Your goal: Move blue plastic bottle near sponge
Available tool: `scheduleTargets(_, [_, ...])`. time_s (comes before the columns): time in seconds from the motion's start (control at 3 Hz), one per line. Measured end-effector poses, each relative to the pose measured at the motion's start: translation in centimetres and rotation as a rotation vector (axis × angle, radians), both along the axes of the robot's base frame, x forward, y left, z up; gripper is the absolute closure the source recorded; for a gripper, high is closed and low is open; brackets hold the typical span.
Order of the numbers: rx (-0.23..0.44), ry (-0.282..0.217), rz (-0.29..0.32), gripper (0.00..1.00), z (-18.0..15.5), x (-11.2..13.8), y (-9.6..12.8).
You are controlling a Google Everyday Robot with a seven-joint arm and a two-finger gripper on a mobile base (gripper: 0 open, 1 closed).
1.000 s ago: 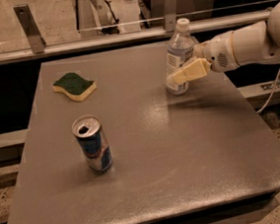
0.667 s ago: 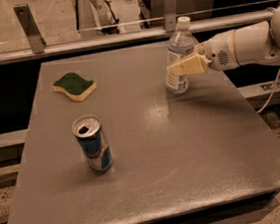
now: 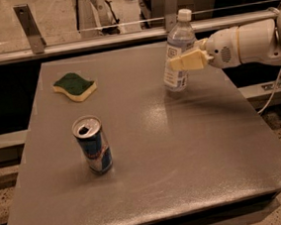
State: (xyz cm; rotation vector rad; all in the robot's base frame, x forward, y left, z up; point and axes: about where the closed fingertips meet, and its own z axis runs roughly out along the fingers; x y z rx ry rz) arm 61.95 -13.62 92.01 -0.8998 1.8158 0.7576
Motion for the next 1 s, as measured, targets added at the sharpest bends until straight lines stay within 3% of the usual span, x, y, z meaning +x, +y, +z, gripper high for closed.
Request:
scheduleTargets(0.33, [0.001, 0.001, 0.004, 1.0, 0.0, 0.0, 0.3])
scheduleTargets(0.67, [0.019, -0.024, 0.053, 1.0, 0.1, 0.3, 2.4])
scheduleTargets(1.0, [0.085, -0.097, 0.123, 1.0, 1.0, 1.6, 6.5])
